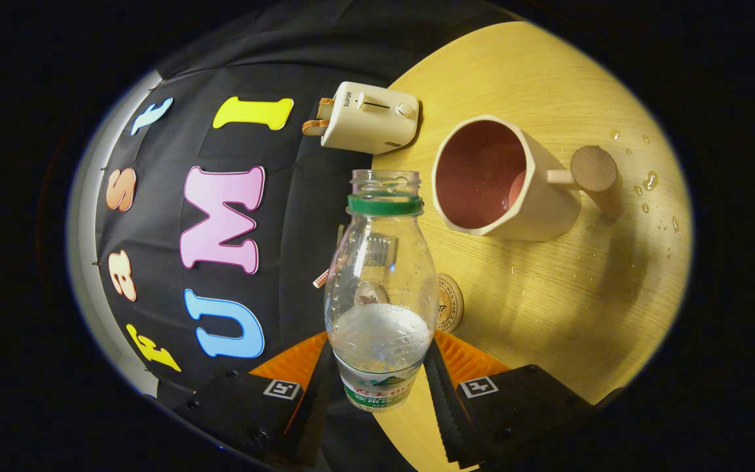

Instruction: Take the bottle from table, then pour the juice into the cup, finally place the bottle on the coaster

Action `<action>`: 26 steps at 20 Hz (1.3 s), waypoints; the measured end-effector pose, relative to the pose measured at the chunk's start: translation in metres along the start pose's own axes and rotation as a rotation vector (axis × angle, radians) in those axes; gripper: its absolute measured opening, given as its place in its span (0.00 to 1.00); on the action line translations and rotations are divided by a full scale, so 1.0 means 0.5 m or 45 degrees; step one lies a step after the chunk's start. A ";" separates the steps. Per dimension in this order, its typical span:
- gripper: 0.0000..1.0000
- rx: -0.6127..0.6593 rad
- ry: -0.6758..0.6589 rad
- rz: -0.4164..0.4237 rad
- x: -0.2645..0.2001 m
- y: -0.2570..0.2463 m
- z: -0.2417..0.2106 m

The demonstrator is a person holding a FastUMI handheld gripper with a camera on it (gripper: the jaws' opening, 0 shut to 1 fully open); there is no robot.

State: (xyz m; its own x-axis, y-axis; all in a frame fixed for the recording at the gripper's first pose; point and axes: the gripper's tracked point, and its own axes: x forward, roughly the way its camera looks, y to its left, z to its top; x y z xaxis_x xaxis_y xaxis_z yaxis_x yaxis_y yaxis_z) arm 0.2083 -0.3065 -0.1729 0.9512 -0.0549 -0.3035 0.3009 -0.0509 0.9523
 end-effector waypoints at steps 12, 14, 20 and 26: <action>0.73 0.304 0.041 -0.057 0.038 0.003 0.007; 0.73 0.360 0.044 -0.067 0.042 0.006 0.012; 0.73 0.464 0.038 -0.054 0.044 0.021 0.022; 0.73 0.522 0.044 -0.045 0.042 0.028 0.021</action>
State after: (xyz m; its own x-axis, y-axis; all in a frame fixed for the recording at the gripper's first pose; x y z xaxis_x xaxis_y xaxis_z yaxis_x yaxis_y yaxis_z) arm 0.2319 -0.3189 -0.1665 0.9448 -0.0127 -0.3275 0.2878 -0.4458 0.8476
